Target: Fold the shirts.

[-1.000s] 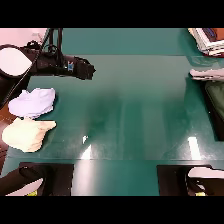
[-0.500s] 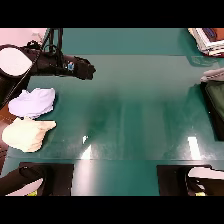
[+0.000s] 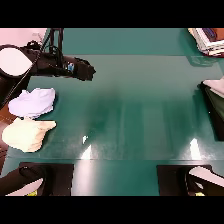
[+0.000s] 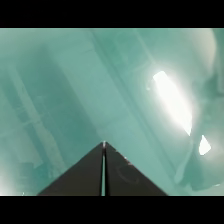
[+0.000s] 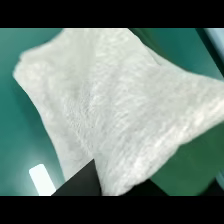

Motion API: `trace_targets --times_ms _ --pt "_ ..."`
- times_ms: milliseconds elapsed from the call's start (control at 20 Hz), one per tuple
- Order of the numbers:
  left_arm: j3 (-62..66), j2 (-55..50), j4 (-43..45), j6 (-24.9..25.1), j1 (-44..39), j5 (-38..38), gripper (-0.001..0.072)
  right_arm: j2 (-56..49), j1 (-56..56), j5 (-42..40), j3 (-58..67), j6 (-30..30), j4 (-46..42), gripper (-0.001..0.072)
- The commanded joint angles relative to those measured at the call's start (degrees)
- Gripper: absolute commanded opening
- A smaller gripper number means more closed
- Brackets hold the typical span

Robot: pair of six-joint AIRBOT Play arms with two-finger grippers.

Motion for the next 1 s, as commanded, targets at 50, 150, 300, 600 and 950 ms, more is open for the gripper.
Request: trace_targets --times_ms 50,150,300,600,950 --pt "-0.02 -0.02 0.02 0.17 -0.02 -0.17 0.0022 5.97 -7.06 -0.17 -11.02 0.02 -0.87 0.0021" --pt "-0.02 -0.02 0.04 0.17 -0.02 -0.7 0.0022 7.19 -8.44 -0.35 -13.86 0.02 -0.81 0.0327" --pt "-0.02 -0.02 0.07 0.17 -0.02 -1.01 0.0022 8.28 -8.33 -0.68 -15.19 0.02 -0.31 0.0523" --pt "-0.02 -0.02 0.17 0.13 -0.02 0.0 0.0022 12.11 3.93 -6.1 -13.2 0.04 8.37 0.0521" --pt "-0.02 -0.02 -0.02 0.11 -0.02 -0.37 0.0022 12.41 33.14 -7.48 -13.2 0.02 14.21 0.0176"
